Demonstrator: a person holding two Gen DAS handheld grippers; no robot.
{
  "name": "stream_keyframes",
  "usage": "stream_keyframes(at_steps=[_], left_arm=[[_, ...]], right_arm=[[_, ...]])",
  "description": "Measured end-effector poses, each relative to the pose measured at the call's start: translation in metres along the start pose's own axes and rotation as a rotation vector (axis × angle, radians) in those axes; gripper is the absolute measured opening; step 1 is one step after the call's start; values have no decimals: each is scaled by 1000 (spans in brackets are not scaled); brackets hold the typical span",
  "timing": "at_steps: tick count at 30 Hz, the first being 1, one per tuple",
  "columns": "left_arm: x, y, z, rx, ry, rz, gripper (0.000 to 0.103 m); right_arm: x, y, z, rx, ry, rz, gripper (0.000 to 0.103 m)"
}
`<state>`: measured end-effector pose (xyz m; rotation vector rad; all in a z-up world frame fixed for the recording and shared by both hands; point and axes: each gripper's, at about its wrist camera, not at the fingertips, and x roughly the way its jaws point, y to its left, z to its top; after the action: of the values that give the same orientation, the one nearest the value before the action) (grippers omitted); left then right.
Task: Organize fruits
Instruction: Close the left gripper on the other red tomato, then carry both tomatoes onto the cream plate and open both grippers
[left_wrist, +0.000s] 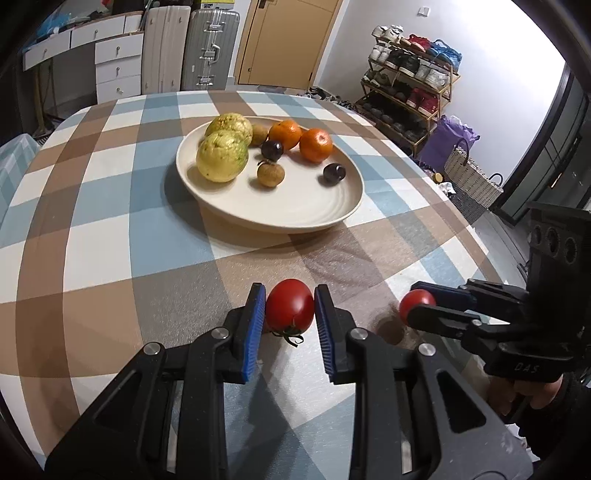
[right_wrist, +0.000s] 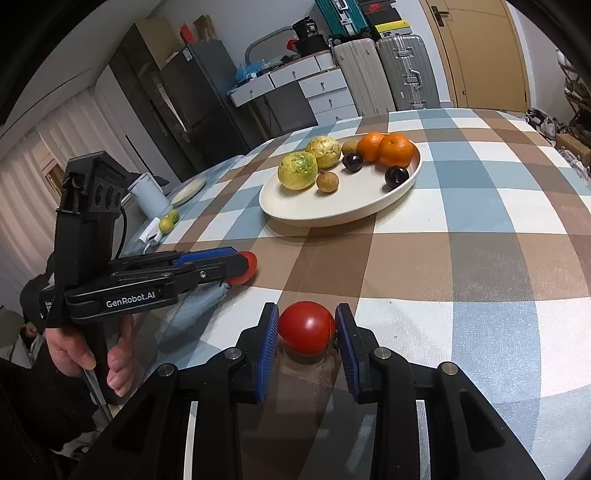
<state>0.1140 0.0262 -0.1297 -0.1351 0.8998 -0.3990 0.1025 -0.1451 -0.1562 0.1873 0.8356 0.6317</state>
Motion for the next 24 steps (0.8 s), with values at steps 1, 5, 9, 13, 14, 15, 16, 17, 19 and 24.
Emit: stream_keyframes(at_steps=[1,5,9,13,14,15,16,17,19,24], left_arm=[[-1,0,1,0,-2,-1,24],[-3,-2,8,-6,-15,-20,24],[-5,-2,18,-12,-29,-33,24],[-5,1,32,-25,-48,-48,24],[-5,1,35,-27,-52,-50,24],[-4,1,39,-28,-57,-50,24],[-3,2,43,-28,-63,-50,24],[-2,2,47,-28,-65,-52,24],[1,3,54,-31,-71,-53,24],[13,6,76,-50,-85,-55,24]], right_arm=[[0,-1,1,5,1,4,32],[0,-2,5,16,-2,20,32],[0,-5,16,18,-12,36,32],[1,-12,32,29,-24,50,32],[2,-14,36,34,-27,52,32],[3,-16,41,41,-29,56,32],[4,-19,46,49,-32,60,32],[5,-21,49,56,-35,64,32],[7,-26,58,71,-39,78,32],[20,-32,77,83,-39,100,32]])
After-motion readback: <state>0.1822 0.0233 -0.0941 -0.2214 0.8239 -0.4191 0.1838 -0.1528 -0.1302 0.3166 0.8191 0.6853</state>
